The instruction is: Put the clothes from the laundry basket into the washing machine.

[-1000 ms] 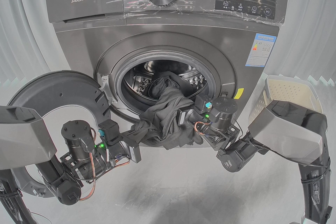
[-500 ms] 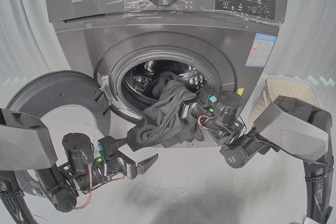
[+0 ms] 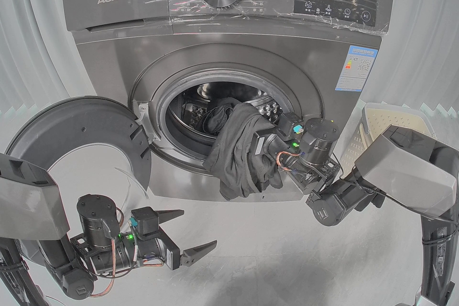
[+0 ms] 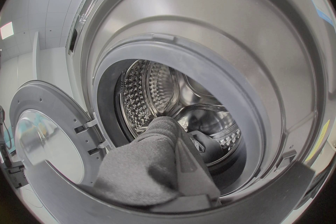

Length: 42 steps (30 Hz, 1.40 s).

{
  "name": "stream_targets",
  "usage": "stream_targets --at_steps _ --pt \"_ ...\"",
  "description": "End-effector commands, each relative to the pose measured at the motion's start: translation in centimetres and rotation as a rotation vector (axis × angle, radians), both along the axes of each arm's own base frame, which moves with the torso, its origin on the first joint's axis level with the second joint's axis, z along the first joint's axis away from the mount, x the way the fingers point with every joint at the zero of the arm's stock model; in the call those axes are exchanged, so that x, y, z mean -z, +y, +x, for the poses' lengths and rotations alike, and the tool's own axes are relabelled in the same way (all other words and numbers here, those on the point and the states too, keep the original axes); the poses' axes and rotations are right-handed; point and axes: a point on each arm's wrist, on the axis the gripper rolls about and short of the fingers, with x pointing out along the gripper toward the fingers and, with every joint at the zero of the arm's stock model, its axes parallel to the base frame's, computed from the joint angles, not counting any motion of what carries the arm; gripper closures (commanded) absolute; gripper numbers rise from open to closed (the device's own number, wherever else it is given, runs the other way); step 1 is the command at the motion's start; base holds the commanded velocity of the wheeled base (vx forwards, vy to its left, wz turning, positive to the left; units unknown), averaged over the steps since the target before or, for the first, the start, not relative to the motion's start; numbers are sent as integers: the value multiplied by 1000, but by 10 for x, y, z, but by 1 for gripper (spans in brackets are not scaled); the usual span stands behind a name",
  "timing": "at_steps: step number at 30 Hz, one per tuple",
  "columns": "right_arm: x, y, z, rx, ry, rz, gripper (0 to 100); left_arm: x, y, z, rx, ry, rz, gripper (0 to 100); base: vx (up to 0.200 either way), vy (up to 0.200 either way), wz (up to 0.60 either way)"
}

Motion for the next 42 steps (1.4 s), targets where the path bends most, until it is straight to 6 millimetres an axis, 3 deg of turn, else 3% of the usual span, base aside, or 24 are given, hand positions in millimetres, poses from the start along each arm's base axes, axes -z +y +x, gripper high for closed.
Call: stream_targets --at_steps 1,7,13,42 --pt "-3 -2 0 3 -9 10 100 0 1 2 -7 -10 7 0 0 0 0" --pt "-3 10 -16 -41 3 2 100 -15 -11 43 -148 -129 -64 0 0 0 0" --pt "-3 20 -38 -98 24 -13 100 -24 -18 67 -196 -176 -129 0 0 0 0" --pt "-5 55 -84 -239 24 1 100 8 -41 114 -224 -191 -130 0 0 0 0"
